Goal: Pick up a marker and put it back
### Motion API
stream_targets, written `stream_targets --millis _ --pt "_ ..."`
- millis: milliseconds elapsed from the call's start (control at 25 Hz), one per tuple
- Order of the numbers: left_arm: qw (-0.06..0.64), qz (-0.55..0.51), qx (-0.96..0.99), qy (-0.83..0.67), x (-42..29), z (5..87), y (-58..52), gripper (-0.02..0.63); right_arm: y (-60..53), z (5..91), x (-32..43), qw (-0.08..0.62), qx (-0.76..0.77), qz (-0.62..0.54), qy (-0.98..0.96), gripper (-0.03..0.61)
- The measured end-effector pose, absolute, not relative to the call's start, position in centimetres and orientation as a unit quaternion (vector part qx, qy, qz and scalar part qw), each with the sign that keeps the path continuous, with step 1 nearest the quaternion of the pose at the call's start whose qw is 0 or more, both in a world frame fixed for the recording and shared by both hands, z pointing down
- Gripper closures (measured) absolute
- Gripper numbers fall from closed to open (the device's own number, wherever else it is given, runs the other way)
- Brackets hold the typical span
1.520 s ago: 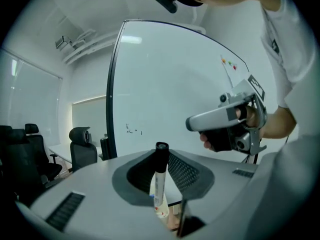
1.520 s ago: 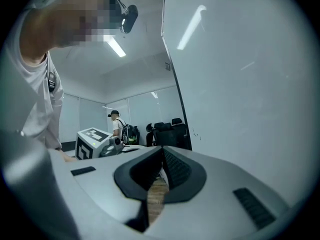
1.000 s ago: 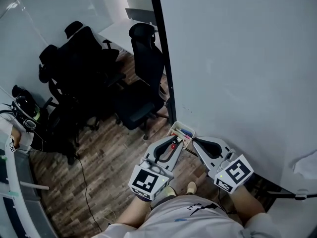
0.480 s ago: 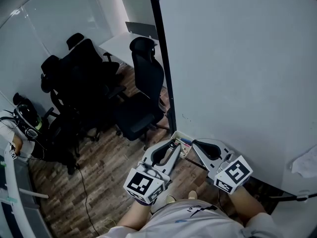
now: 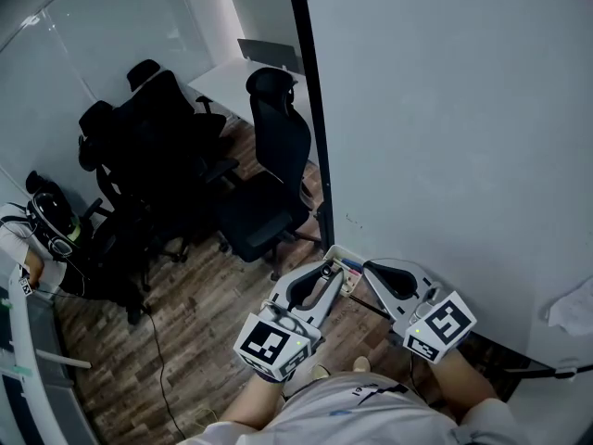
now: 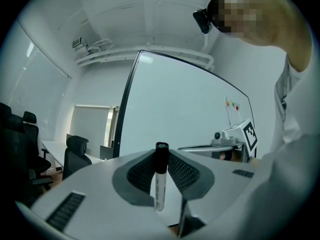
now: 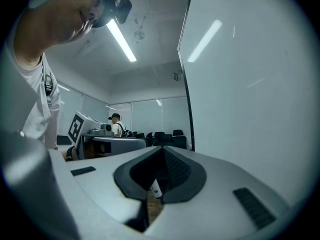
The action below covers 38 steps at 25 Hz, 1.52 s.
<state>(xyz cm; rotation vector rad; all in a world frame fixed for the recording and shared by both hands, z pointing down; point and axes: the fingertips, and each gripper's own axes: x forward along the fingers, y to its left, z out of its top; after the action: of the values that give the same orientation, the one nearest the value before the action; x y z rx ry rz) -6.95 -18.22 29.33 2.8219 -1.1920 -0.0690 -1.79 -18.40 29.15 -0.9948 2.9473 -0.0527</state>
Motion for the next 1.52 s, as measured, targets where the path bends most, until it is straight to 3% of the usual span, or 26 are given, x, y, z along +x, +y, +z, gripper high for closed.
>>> stream_targets --millis 680,1520 --pt "0.047 -0.032 0.911 -0.41 -8.2 29.1 -18.6 0.531 -17.8 28.6 -2.3 0.009 -0.317 -0.019 0.948 0.565" --pt "0.003 0.062 0.915 -0.398 -3.8 45.2 -23.6 0.529 -19.5 37.6 0.5 -0.032 -0.338 -0.123 0.932 0.565"
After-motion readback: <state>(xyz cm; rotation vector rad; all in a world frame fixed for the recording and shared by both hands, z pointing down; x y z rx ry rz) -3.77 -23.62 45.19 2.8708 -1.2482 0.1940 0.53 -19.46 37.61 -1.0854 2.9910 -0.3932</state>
